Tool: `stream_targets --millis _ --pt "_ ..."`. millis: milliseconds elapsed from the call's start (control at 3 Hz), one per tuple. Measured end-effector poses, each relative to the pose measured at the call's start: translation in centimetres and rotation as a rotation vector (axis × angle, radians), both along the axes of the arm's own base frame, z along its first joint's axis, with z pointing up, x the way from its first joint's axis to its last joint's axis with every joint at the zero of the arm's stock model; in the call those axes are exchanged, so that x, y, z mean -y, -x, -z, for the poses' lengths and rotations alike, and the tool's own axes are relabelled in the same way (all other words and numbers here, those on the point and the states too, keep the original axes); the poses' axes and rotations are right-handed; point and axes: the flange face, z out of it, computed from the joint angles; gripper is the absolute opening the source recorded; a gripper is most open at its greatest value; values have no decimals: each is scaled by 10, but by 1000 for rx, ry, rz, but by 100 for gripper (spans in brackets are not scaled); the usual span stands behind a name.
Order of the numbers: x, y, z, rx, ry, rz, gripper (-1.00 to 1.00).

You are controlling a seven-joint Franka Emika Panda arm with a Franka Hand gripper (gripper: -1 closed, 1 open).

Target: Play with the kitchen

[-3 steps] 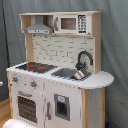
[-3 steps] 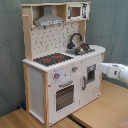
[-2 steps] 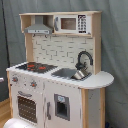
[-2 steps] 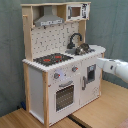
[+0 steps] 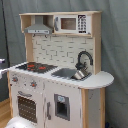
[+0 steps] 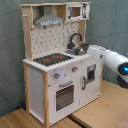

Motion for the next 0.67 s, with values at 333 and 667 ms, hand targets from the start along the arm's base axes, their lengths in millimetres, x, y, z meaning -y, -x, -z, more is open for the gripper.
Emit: stream_targets --millis 333,667 --pt "-2 -30 -21 13 -43 47 100" --pt "-1 -57 -37 12 -96 89 100"
